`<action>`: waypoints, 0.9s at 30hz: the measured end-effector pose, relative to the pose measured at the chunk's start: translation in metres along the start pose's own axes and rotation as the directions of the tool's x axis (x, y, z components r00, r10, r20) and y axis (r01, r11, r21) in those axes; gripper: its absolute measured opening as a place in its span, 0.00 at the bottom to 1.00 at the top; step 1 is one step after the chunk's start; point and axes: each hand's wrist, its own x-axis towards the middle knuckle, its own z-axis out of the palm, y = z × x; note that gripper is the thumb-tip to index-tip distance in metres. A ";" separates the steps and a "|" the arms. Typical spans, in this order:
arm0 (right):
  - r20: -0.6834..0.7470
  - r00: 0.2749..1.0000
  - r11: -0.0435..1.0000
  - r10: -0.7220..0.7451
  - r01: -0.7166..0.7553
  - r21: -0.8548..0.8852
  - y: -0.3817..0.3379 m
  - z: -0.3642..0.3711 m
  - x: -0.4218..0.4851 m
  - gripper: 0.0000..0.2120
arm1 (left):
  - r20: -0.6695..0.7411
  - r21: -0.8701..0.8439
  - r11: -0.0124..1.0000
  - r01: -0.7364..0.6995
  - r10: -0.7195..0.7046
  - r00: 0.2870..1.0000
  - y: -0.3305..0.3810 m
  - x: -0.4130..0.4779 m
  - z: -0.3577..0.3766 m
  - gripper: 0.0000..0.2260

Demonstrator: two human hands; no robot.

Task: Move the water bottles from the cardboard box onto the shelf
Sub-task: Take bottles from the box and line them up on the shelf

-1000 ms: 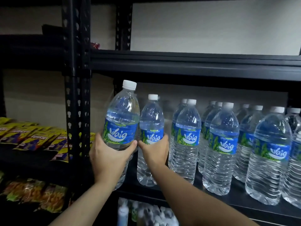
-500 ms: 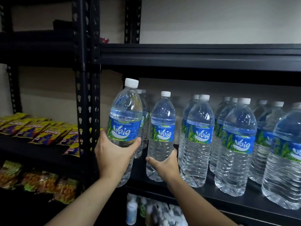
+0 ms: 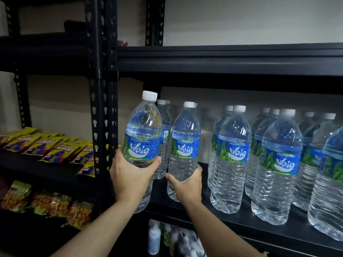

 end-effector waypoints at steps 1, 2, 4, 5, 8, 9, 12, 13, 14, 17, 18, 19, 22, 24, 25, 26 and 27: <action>0.006 1.000 1.000 0.001 -0.001 0.000 0.000 0.000 0.000 0.53 | 0.002 0.003 1.000 0.000 0.000 1.000 -0.001 -0.001 0.000 0.37; 0.009 1.000 1.000 0.002 -0.002 0.002 0.001 -0.001 -0.001 0.53 | 0.005 0.006 1.000 -0.002 0.002 1.000 -0.002 -0.001 0.001 0.37; 0.010 1.000 1.000 0.003 -0.003 0.001 0.001 -0.002 -0.003 0.53 | 0.010 0.005 1.000 -0.005 0.005 1.000 -0.004 -0.002 0.002 0.36; 0.012 1.000 1.000 0.007 -0.007 -0.002 0.001 -0.003 -0.004 0.53 | 0.011 0.000 1.000 -0.009 0.009 1.000 -0.004 -0.003 0.002 0.35; 0.032 0.999 1.000 -0.003 0.003 -0.005 0.002 -0.004 -0.004 0.53 | 0.009 -0.006 1.000 -0.019 0.019 1.000 -0.006 -0.005 0.005 0.34; 0.036 0.999 1.000 -0.008 0.008 -0.008 0.002 -0.005 -0.004 0.54 | 0.009 -0.003 1.000 -0.016 0.016 1.000 -0.006 -0.005 0.006 0.35; 0.028 1.000 0.999 0.005 -0.004 -0.044 0.002 -0.004 -0.005 0.56 | 0.006 -0.004 1.000 -0.005 0.005 1.000 -0.006 -0.006 0.010 0.35; 0.024 1.000 0.998 0.008 -0.007 -0.055 0.001 -0.003 -0.006 0.57 | 0.002 -0.005 1.000 -0.005 0.005 1.000 -0.005 -0.006 0.011 0.34; 0.022 1.000 0.998 0.007 -0.006 -0.061 0.001 -0.002 -0.006 0.57 | 0.000 -0.007 1.000 -0.003 0.003 1.000 -0.005 -0.006 0.012 0.34; 0.028 1.000 0.997 0.004 -0.002 -0.074 0.001 -0.001 -0.006 0.57 | 0.009 -0.012 1.000 0.011 -0.011 1.000 -0.005 -0.006 0.013 0.33; 0.036 0.999 0.997 -0.001 0.004 -0.076 0.002 -0.002 -0.005 0.57 | 0.013 -0.010 1.000 0.014 -0.014 1.000 -0.005 -0.006 0.013 0.33; 0.048 0.999 0.997 -0.009 0.013 -0.080 0.004 -0.003 -0.005 0.57 | 0.018 -0.007 1.000 0.018 -0.018 1.000 -0.005 -0.006 0.013 0.33; 0.126 0.992 0.992 -0.024 0.039 -0.119 0.012 -0.010 -0.002 0.54 | 0.028 -0.001 1.000 0.031 -0.031 0.999 -0.004 -0.005 0.014 0.33; 0.221 0.975 0.982 -0.008 0.050 -0.183 0.016 -0.021 0.001 0.52 | 0.027 -0.003 0.999 0.032 -0.032 0.999 -0.002 -0.003 0.014 0.33; 0.276 0.961 0.967 0.010 0.061 -0.246 0.018 -0.027 0.003 0.53 | 0.030 -0.004 0.999 0.035 -0.035 0.999 -0.001 -0.001 0.015 0.33; 0.334 0.942 0.943 0.034 0.081 -0.323 0.020 -0.033 0.005 0.54 | 0.037 -0.004 0.999 0.041 -0.041 0.998 -0.001 0.001 0.016 0.32; 0.392 0.918 0.912 0.055 0.114 -0.394 0.022 -0.039 0.005 0.54 | 0.042 -0.005 0.999 0.047 -0.047 0.998 0.000 0.003 0.018 0.32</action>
